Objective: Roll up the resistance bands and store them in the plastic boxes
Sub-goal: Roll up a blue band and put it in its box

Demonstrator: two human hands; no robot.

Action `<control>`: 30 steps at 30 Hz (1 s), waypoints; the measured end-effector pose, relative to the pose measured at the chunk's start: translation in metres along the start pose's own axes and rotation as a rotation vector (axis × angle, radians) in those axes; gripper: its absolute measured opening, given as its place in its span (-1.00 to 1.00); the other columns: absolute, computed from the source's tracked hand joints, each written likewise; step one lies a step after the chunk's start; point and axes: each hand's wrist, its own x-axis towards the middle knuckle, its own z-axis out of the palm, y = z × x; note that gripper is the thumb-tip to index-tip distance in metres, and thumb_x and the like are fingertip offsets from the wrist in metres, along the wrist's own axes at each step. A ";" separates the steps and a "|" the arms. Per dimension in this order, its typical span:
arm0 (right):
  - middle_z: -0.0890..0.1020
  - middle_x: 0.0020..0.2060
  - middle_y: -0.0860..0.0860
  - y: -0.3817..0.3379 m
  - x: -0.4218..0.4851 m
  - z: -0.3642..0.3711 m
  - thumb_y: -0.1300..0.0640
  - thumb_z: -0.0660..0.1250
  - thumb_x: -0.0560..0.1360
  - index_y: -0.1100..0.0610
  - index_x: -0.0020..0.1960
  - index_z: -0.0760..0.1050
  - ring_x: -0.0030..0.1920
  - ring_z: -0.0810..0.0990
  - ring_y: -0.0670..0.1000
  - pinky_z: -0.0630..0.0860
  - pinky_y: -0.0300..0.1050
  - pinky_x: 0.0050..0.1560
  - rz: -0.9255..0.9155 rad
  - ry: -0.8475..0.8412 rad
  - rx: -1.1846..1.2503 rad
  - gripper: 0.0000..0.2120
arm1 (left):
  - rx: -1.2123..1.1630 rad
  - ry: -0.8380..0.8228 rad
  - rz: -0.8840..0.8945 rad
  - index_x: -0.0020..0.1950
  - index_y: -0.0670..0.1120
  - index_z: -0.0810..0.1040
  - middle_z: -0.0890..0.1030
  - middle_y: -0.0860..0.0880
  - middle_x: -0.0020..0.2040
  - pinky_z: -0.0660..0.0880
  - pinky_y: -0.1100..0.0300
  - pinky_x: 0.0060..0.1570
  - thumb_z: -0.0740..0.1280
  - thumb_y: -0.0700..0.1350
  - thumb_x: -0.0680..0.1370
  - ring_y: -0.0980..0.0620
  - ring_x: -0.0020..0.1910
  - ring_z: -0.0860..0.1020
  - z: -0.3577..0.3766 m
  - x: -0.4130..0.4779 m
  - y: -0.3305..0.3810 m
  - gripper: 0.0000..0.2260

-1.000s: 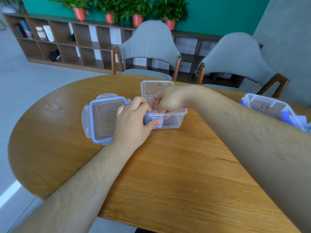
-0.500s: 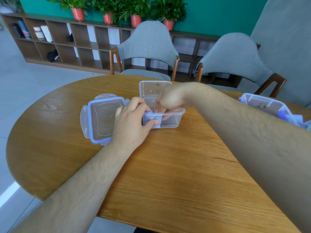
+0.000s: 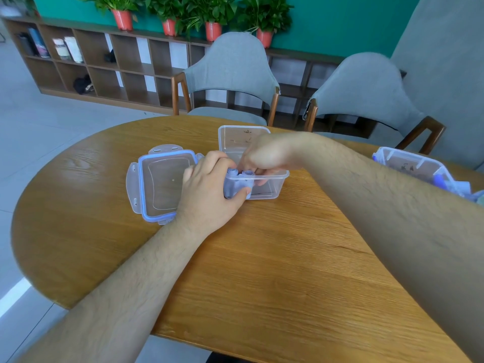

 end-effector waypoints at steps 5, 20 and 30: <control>0.69 0.01 0.10 0.002 -0.001 0.001 0.24 0.26 0.59 0.22 0.13 0.59 -0.11 0.73 -0.03 0.59 -0.29 -0.29 -0.025 0.060 -0.013 -0.82 | 0.021 -0.006 0.003 0.15 0.03 0.52 0.42 0.15 0.18 0.13 0.22 0.12 0.43 0.18 0.45 0.11 0.19 0.42 -0.001 0.000 0.000 -0.63; 0.63 -0.07 0.04 0.034 -0.054 0.029 0.12 0.12 0.60 0.16 0.00 0.59 0.02 0.54 0.11 0.46 0.03 0.13 -0.427 0.572 -0.398 -0.72 | -0.039 0.094 0.122 0.28 -0.02 0.53 0.54 0.08 0.22 0.20 0.19 0.23 0.24 -0.11 0.62 0.06 0.27 0.45 -0.014 -0.011 0.032 -0.75; 0.47 -0.34 -0.04 0.146 -0.172 0.033 0.14 0.17 0.56 0.07 -0.26 0.38 -0.22 0.43 0.07 0.45 0.06 -0.10 -0.266 1.054 -0.306 -0.78 | -0.234 0.004 0.361 0.09 -0.03 0.52 0.57 0.12 0.03 0.25 0.15 0.00 0.20 -0.12 0.67 0.08 0.05 0.50 0.019 -0.006 0.168 -0.89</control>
